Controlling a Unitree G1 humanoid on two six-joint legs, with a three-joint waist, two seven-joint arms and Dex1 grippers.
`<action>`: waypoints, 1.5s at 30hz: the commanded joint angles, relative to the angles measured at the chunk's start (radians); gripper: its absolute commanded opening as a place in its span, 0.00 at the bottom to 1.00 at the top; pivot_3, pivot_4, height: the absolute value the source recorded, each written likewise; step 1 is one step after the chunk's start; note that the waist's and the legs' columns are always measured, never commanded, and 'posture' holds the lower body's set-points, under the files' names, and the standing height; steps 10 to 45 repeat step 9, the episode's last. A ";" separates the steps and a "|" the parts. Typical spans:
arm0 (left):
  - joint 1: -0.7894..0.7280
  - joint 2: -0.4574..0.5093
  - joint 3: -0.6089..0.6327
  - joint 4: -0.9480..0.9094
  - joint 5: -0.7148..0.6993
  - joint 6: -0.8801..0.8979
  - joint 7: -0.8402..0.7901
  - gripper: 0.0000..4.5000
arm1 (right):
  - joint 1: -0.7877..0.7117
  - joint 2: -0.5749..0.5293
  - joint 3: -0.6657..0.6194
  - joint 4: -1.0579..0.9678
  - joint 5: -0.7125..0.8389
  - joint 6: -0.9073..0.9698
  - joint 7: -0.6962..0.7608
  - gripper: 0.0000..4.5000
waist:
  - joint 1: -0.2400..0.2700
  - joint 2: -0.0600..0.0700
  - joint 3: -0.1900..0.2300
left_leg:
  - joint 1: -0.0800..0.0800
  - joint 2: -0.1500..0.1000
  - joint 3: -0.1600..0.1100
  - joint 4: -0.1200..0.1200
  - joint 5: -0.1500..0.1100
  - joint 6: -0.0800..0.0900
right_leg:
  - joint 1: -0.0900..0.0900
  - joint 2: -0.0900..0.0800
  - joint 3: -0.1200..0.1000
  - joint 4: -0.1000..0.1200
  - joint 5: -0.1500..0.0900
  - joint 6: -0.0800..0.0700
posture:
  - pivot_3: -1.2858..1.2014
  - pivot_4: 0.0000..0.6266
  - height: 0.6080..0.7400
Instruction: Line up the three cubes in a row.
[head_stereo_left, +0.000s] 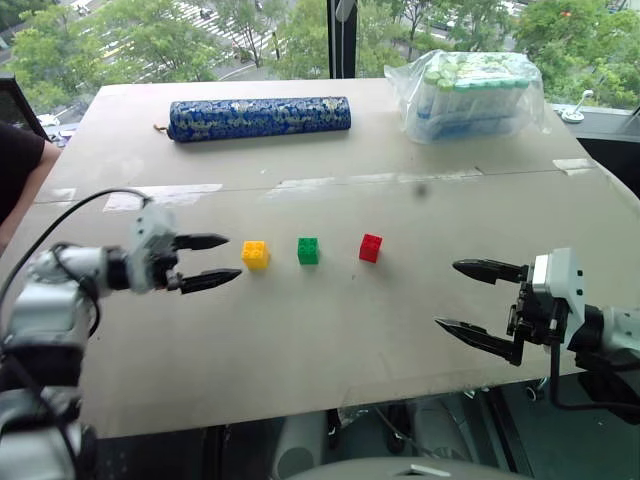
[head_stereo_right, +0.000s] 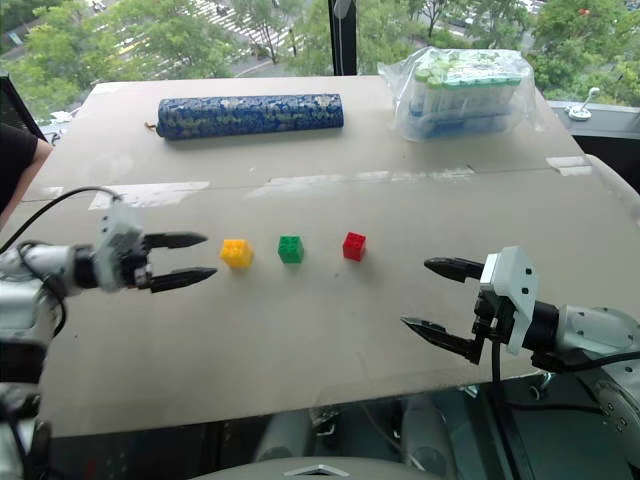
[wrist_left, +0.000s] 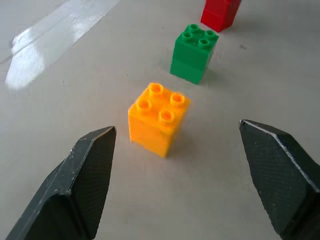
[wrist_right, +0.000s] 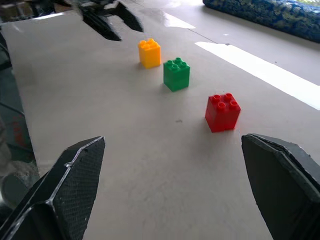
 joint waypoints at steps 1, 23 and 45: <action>0.248 -0.067 0.243 -0.309 -0.130 0.181 0.154 0.89 | 0.079 -0.007 -0.080 0.064 -0.087 -0.041 -0.022 1.00 | 0.002 0.001 0.000 | 0.000 0.000 -0.001 0.000 0.000 0.000 | 0.000 0.000 0.000 0.000 0.000 0.000 | 0.52 0.24 1.00; 0.602 -0.246 0.341 -0.547 -0.147 0.173 0.260 0.89 | 0.176 -0.014 -0.146 0.226 -0.175 -0.135 0.051 1.00 | 0.012 0.004 -0.004 | 0.002 0.000 -0.002 -0.002 -0.001 -0.001 | 0.002 -0.002 -0.001 -0.003 0.000 0.000 | 0.52 0.24 1.00; 0.602 -0.246 0.341 -0.547 -0.147 0.173 0.260 0.89 | 0.176 -0.014 -0.146 0.226 -0.175 -0.135 0.051 1.00 | 0.012 0.004 -0.004 | 0.002 0.000 -0.002 -0.002 -0.001 -0.001 | 0.002 -0.002 -0.001 -0.003 0.000 0.000 | 0.52 0.24 1.00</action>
